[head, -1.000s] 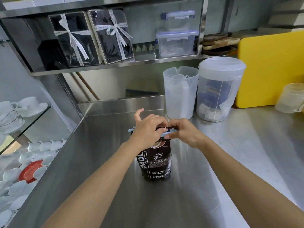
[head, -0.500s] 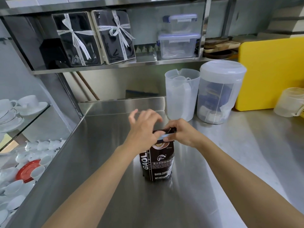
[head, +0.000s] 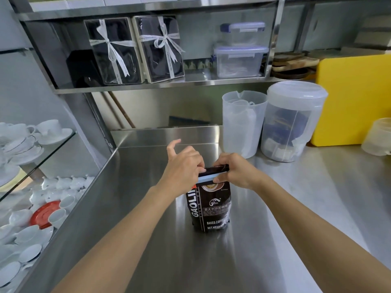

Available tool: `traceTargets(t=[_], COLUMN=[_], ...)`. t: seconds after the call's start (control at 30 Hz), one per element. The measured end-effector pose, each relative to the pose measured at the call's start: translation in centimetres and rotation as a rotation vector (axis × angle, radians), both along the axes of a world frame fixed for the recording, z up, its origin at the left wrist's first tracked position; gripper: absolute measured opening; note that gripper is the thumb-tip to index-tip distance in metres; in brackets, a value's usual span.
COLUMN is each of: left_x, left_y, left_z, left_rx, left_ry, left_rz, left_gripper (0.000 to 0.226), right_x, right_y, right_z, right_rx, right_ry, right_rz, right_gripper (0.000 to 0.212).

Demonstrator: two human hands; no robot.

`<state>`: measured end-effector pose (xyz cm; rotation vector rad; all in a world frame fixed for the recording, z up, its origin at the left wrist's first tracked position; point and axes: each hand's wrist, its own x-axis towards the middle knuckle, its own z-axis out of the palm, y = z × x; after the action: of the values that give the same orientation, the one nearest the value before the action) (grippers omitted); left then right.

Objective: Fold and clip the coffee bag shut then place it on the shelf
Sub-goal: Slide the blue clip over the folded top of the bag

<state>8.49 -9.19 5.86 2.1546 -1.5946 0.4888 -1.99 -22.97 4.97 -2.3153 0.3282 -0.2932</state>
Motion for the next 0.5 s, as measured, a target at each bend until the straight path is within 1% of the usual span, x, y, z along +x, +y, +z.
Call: traceTargets(t=[0.13, 0.27, 0.33, 0.37, 0.5], left_x=[-0.1, 0.5, 1.2, 1.6, 2.4], left_y=[-0.2, 0.0, 0.6, 0.9, 1.4], left_z=[-0.4, -0.7, -1.0, -1.2, -1.5], left_rx=[-0.038, -0.041, 0.029, 0.057, 0.067], left_ry=[0.013, 0.096, 0.100, 0.107, 0.213], left_rz=[-0.022, -0.034, 0.001, 0.022, 0.070], left_gripper=[0.015, 0.010, 0.027, 0.030, 0.020], right_x=[-0.3, -0.5, -0.6, -0.6, -0.3], right_y=[0.0, -0.1, -0.2, -0.3, -0.3], right_z=[-0.1, -0.5, -0.6, -0.7, -0.6], right_rx=[0.037, 0.116, 0.167, 0.185, 0.183], right_ry=[0.004, -0.013, -0.034, -0.041, -0.032], right_rz=[-0.015, -0.067, -0.091, -0.100, -0.094], right_gripper=[0.025, 0.019, 0.017, 0.017, 0.021])
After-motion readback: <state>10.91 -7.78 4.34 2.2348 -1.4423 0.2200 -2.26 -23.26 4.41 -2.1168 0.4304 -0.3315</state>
